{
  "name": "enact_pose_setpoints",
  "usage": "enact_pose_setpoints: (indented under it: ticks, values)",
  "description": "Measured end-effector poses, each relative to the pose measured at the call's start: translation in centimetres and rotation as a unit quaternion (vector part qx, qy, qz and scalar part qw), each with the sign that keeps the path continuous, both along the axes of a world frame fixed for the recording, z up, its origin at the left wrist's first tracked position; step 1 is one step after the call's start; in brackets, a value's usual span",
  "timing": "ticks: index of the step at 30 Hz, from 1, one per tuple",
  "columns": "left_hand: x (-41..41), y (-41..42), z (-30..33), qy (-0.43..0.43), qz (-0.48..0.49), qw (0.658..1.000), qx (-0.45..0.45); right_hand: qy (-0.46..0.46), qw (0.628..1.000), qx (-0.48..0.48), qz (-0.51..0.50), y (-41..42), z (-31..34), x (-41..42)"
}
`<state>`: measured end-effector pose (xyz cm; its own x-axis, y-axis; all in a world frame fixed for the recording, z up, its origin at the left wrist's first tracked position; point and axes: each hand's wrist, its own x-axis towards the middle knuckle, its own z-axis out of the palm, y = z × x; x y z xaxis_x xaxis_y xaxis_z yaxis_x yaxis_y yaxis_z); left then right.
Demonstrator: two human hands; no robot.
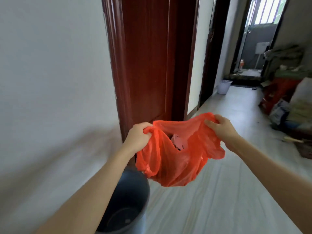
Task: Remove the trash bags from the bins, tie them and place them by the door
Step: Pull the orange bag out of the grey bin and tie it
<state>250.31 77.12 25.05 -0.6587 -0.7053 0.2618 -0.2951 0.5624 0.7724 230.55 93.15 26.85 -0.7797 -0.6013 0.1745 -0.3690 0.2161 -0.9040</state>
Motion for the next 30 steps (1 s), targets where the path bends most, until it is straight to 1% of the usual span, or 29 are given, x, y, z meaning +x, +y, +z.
enact_pose_setpoints:
  ticks: [2,4,7,9,11,13,15,17,18,19,20,21,22,23,24,25,26,27,28,29,30]
  values:
    - [-3.4,0.8,-0.5,-0.065,-0.012,0.998,-0.015,0.049,0.992,0.119,-0.006,2.1,-1.0,-2.2]
    - [-6.6,2.0,-1.6,-0.113,-0.029,0.993,-0.016,0.085,0.971,0.224,-0.007,3.7,-2.3,-3.9]
    - [-11.0,4.1,-5.2,-0.205,-0.073,0.974,-0.055,0.097,0.952,0.291,-0.002,6.0,-5.5,-6.1]
    - [-13.6,5.6,-8.1,-0.274,-0.118,0.946,-0.124,0.114,0.929,0.353,-0.001,8.0,-8.2,-7.8]
    - [-15.7,7.1,-10.3,-0.331,-0.160,0.900,-0.234,0.151,0.899,0.411,-0.027,10.7,-10.1,-9.5]
    - [-16.7,8.2,-11.2,-0.367,-0.166,0.859,-0.316,0.181,0.868,0.460,-0.053,13.3,-10.9,-10.6]
    - [-17.5,8.9,-11.8,-0.389,-0.157,0.826,-0.377,0.199,0.828,0.516,-0.096,16.4,-11.0,-11.4]
    - [-17.9,9.1,-11.9,-0.401,-0.128,0.808,-0.412,0.219,0.784,0.563,-0.145,19.1,-11.2,-11.8]
    - [-18.0,9.0,-12.0,-0.407,-0.112,0.809,-0.410,0.215,0.774,0.571,-0.167,20.3,-11.5,-11.7]
    - [-18.0,8.7,-11.8,-0.409,-0.096,0.816,-0.397,0.204,0.771,0.575,-0.181,21.1,-11.9,-11.8]
    - [-18.0,8.8,-11.5,-0.408,-0.083,0.829,-0.373,0.176,0.778,0.573,-0.189,22.1,-12.3,-11.7]
    - [-18.0,8.9,-11.3,-0.406,-0.071,0.846,-0.338,0.125,0.799,0.557,-0.189,22.7,-12.6,-11.8]
    - [-18.0,9.1,-11.0,-0.399,-0.061,0.869,-0.285,0.051,0.830,0.523,-0.186,22.9,-12.7,-11.8]
    - [-17.9,9.5,-10.9,-0.385,-0.057,0.898,-0.206,-0.030,0.862,0.473,-0.181,23.1,-12.6,-11.8]
    - [-17.8,10.0,-10.7,-0.356,-0.068,0.927,-0.100,-0.098,0.884,0.419,-0.182,23.1,-12.3,-11.5]
    - [-17.7,10.6,-10.4,-0.308,-0.097,0.946,0.039,-0.150,0.899,0.368,-0.185,23.0,-11.9,-11.2]
    - [-17.2,11.3,-9.9,-0.251,-0.125,0.943,0.176,-0.193,0.914,0.308,-0.180,22.9,-11.5,-10.7]
    - [-17.0,11.6,-9.6,-0.202,-0.153,0.928,0.275,-0.228,0.928,0.245,-0.167,22.7,-11.0,-10.4]
    - [-16.7,12.1,-9.1,-0.172,-0.176,0.913,0.325,-0.265,0.937,0.181,-0.142,22.5,-10.5,-10.1]
    - [-16.5,12.4,-9.0,-0.163,-0.195,0.908,0.333,-0.292,0.940,0.131,-0.117,22.4,-10.0,-9.7]
    - [-16.5,12.7,-9.1,-0.160,-0.211,0.909,0.321,-0.305,0.942,0.106,-0.096,22.2,-9.4,-9.3]
